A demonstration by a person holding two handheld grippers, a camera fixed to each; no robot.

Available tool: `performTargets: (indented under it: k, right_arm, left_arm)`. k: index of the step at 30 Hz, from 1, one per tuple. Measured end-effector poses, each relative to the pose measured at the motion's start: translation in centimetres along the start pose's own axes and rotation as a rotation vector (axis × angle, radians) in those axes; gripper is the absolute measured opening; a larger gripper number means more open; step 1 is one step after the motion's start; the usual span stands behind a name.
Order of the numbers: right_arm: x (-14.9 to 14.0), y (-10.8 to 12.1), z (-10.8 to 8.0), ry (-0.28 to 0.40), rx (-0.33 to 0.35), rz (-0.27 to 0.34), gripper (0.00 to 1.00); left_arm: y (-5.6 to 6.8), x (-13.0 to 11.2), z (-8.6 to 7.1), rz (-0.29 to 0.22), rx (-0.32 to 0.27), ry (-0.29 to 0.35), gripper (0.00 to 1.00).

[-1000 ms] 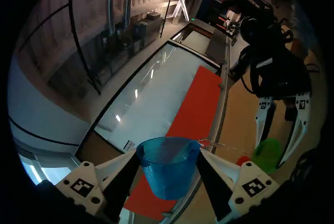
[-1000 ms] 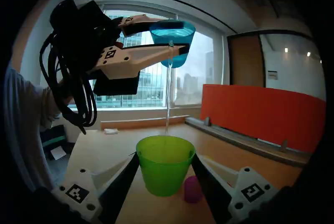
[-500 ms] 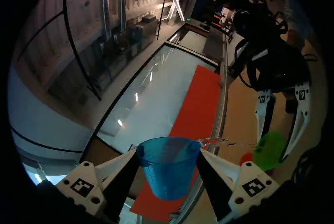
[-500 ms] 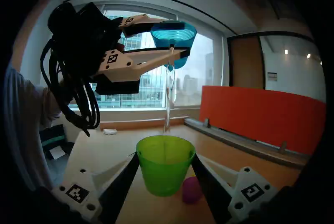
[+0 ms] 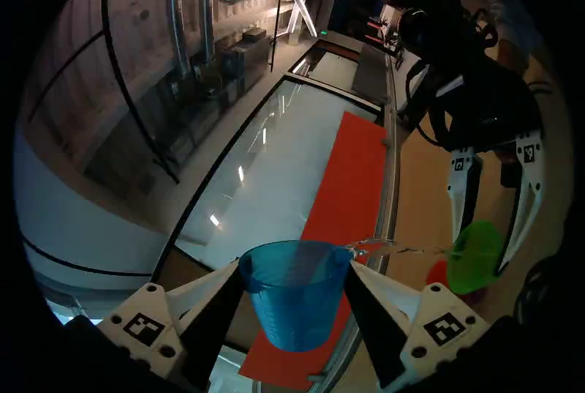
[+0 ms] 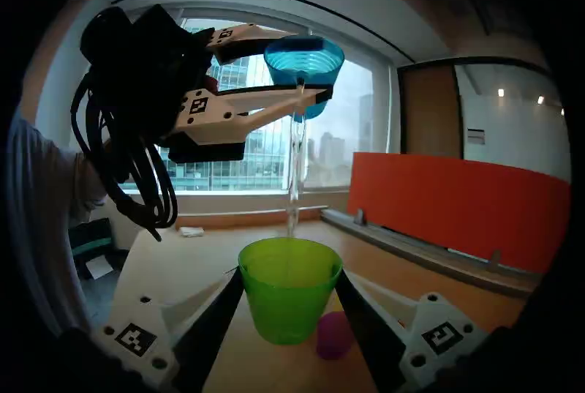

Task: Pour water

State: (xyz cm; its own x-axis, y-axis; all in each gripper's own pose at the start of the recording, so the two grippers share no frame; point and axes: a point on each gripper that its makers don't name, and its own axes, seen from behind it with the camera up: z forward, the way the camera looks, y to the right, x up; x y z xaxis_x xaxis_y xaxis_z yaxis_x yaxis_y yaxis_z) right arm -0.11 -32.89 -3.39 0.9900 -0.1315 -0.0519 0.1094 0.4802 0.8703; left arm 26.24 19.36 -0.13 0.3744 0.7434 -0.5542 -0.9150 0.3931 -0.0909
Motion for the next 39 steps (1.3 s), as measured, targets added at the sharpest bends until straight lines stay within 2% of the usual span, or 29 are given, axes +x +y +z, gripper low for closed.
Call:
performTargets:
  k: [20, 39]
  right_arm:
    - [0.3, 0.2, -0.1, 0.004, -0.003, -0.010, 0.90]
    - [0.5, 0.2, -0.3, 0.010, -0.005, -0.014, 0.90]
  left_arm:
    - [-0.8, 0.6, 0.1, 0.044, 0.003, 0.008, 0.87]
    - [-0.3, 1.3, 0.3, 0.094, -0.006, 0.021, 0.87]
